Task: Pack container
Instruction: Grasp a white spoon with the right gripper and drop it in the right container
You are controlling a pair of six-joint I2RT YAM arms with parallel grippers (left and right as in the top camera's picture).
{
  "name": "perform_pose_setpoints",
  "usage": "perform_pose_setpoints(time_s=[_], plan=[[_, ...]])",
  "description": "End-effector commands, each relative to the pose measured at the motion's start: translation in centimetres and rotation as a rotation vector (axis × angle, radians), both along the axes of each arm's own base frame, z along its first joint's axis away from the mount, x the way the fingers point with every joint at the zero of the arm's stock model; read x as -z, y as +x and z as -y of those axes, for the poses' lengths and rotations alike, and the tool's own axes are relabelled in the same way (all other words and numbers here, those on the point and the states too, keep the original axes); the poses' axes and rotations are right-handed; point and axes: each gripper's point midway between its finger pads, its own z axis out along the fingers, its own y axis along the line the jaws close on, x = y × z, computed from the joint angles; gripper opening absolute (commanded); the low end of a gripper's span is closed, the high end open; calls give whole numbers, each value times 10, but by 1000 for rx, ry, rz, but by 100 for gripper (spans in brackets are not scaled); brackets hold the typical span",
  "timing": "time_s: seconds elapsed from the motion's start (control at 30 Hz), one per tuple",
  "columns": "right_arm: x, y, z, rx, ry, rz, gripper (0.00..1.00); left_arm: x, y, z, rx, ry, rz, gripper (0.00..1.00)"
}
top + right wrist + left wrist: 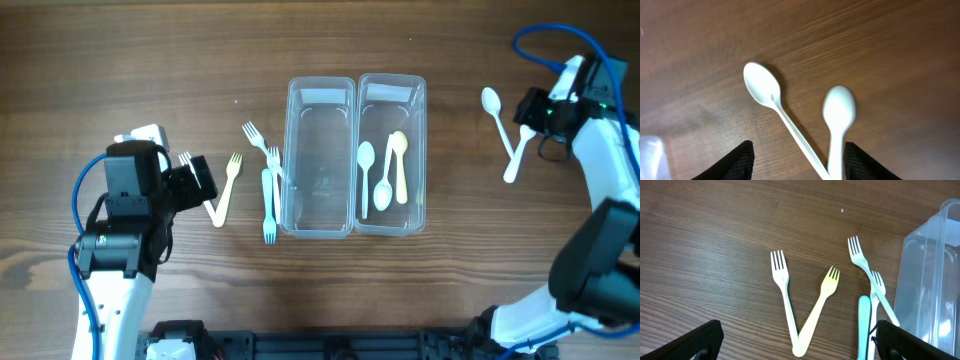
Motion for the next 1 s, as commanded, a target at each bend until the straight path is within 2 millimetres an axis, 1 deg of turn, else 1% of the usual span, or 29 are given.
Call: perform_pose_setpoints(time_s=[0.0, 0.03, 0.07, 0.1, 0.27, 0.37, 0.53, 0.57, 0.63, 0.73, 0.9, 0.97], plan=[[37, 8, -11, -108, 34, -48, 51, -9, 4, -1, 9, 21, 24, 100], [49, 6, -11, -110, 42, -75, 43, -9, 4, -1, 9, 21, 24, 100], [59, 4, -12, -111, 52, -96, 40, -9, 4, -1, 9, 21, 24, 100], [64, 3, -12, -110, 54, -109, 45, -9, 4, -1, 9, 21, 24, 100], [65, 2, -9, -122, 27, -116, 45, -9, 4, -1, 9, 21, 23, 100], [66, 4, -12, -156, -11, -123, 44, -9, 4, -1, 9, 21, 24, 100], [67, 7, -27, -193, -90, -155, 45, -9, 4, -1, 9, 21, 24, 100], [68, 7, -28, -191, -103, -161, 45, -9, 4, -1, 9, 21, 23, 100], [69, 5, -22, -160, -128, -174, 45, -9, 4, -1, 9, 21, 24, 100], [76, 2, -17, -147, -133, -197, 45, -9, 4, -1, 9, 21, 24, 100], [97, -3, -19, -154, -114, -240, 45, -9, 4, -1, 9, 21, 24, 100], [103, -5, -19, -155, -108, -254, 43, -9, 4, -1, 9, 21, 24, 100]])
